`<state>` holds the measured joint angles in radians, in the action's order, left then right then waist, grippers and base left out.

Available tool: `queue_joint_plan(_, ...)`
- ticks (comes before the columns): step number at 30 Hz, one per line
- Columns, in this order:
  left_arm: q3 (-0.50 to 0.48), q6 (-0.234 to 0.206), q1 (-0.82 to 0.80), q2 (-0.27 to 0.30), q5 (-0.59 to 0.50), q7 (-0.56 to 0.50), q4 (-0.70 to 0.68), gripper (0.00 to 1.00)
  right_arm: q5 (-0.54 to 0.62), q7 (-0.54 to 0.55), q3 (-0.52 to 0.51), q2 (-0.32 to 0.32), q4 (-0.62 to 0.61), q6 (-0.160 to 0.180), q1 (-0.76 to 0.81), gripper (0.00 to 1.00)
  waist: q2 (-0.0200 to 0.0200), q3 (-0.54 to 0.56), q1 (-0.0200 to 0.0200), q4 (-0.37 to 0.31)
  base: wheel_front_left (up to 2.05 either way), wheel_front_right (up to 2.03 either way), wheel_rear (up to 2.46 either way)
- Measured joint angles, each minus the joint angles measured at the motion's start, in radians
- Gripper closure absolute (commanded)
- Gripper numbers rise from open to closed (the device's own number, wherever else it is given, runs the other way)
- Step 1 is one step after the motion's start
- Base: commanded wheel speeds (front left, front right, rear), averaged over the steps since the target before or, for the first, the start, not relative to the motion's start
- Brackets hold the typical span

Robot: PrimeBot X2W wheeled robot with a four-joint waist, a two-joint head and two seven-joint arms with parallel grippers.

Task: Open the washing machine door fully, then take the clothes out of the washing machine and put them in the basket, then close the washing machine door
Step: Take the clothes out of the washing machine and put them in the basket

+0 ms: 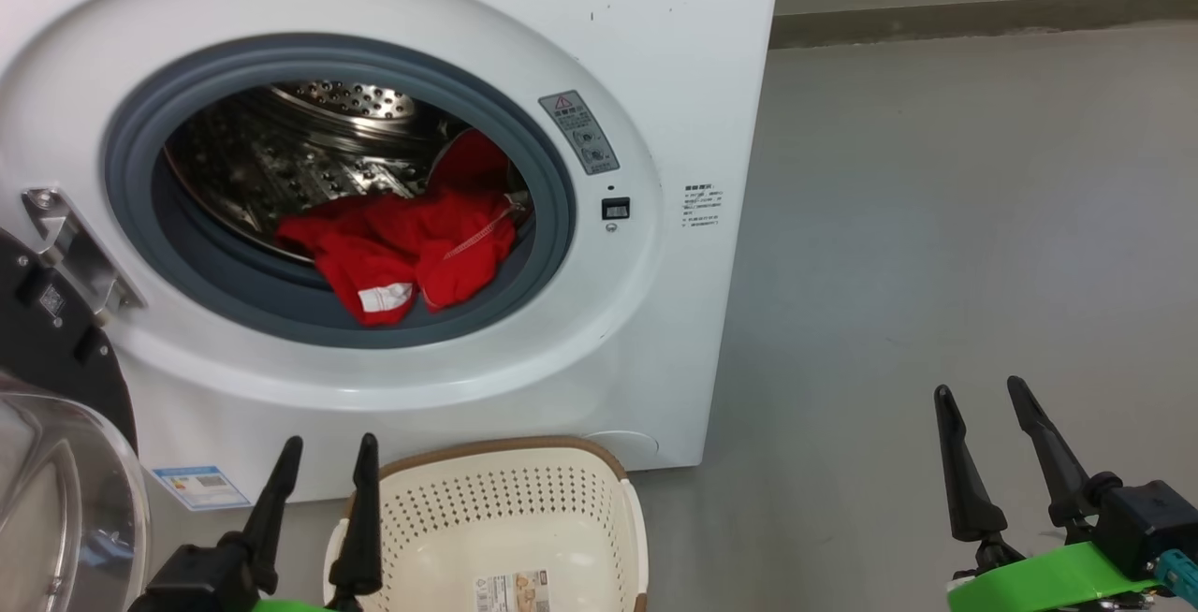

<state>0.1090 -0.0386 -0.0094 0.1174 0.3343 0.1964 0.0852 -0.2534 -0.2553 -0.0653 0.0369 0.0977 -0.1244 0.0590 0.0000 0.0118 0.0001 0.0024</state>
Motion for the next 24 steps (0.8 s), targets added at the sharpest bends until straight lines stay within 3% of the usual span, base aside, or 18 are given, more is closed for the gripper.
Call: queue_joint_plan(24, 0.020, 0.003, -0.296, -0.001, -0.008, 0.026, 0.093, 0.00, 0.034, 0.000, 0.021, 0.001, -0.023, 0.000, -0.101, 0.00, 0.0000, -0.199, 0.0000, 0.024, 0.00, 0.00, 0.00)
